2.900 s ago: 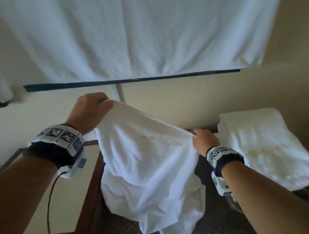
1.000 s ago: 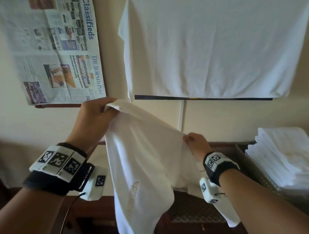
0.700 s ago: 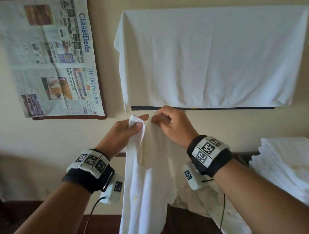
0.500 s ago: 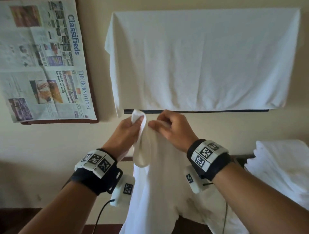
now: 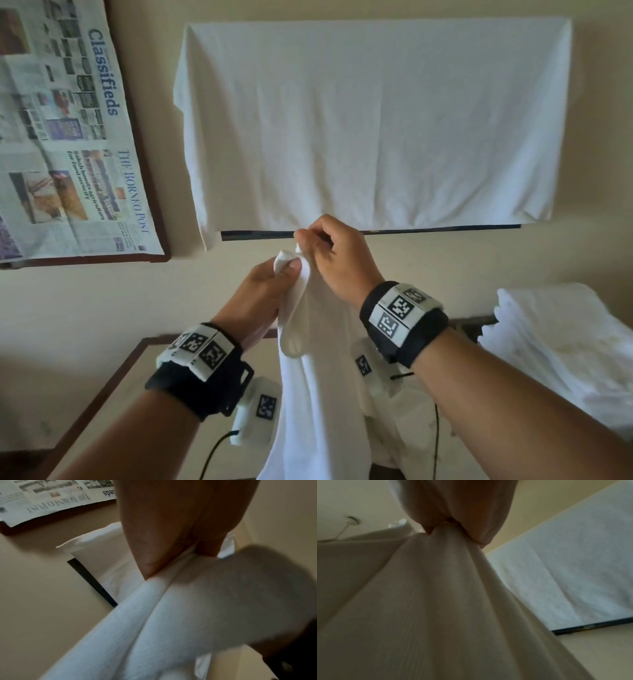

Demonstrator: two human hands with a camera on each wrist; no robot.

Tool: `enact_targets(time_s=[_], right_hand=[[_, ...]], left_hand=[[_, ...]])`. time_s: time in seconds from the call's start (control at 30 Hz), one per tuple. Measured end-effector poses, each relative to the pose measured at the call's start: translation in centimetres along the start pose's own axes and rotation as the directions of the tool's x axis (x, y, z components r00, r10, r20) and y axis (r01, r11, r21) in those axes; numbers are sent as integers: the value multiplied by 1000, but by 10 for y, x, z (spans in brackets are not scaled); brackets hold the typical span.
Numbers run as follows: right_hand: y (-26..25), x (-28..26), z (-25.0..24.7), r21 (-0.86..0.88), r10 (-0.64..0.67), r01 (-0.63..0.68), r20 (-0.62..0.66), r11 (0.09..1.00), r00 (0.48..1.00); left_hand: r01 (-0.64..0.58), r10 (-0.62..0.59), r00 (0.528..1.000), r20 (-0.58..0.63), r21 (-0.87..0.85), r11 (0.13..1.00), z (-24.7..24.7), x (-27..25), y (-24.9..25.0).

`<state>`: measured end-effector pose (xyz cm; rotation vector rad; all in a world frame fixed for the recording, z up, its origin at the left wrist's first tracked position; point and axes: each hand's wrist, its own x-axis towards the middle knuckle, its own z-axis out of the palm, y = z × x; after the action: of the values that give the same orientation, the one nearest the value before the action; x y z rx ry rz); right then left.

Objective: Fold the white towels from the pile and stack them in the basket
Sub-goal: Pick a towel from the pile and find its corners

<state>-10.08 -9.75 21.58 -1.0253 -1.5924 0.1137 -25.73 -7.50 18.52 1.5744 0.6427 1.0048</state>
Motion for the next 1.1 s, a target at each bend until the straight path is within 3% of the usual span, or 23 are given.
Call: enact_targets(time_s=[0.1, 0.2, 0.33, 0.43, 0.5, 0.63, 0.7, 0.8, 0.9, 1.03, 1.1], right_hand=[[14, -14, -14, -8, 88, -88, 140, 996, 986], [46, -42, -13, -320, 227, -126, 303, 939, 925], [106, -92, -11, -478, 486, -327, 257, 815, 835], [118, -95, -3, -417, 582, -497, 101, 761, 807], [97, -75, 11, -316, 526, -492, 27, 811, 850], [8, -36, 46, -146, 218, -210, 36, 967, 975], [-39, -28, 62, -75, 48, -45, 36, 996, 998], [-89, -21, 86, -91, -140, 142, 30, 986, 990], [-111, -25, 103, -165, -157, 156, 9, 974, 988], [-120, -68, 112, -181, 13, 2, 77, 983, 997], [-122, -93, 122, -283, 91, -42, 162, 958, 983]], left_hand=[[-61, 61, 997, -57, 8, 998, -7, 3, 14], [-113, 121, 988, -94, 81, 990, -19, -2, 30], [-178, 194, 974, -113, 141, 974, -46, -24, 46], [-139, 157, 980, -123, 142, 980, -67, -48, 46], [-107, 123, 985, -122, 129, 986, -79, -61, 39], [-103, 121, 983, -136, 135, 985, -96, -76, 31], [-115, 131, 977, -168, 102, 988, -100, -82, 34], [-96, 99, 986, -136, 26, 995, -108, -89, 35], [-67, 65, 995, -73, -27, 997, -118, -103, 35], [-141, 148, 988, -45, 136, 981, -138, -119, 39], [-158, 162, 987, -5, 196, 968, -144, -126, 42]])
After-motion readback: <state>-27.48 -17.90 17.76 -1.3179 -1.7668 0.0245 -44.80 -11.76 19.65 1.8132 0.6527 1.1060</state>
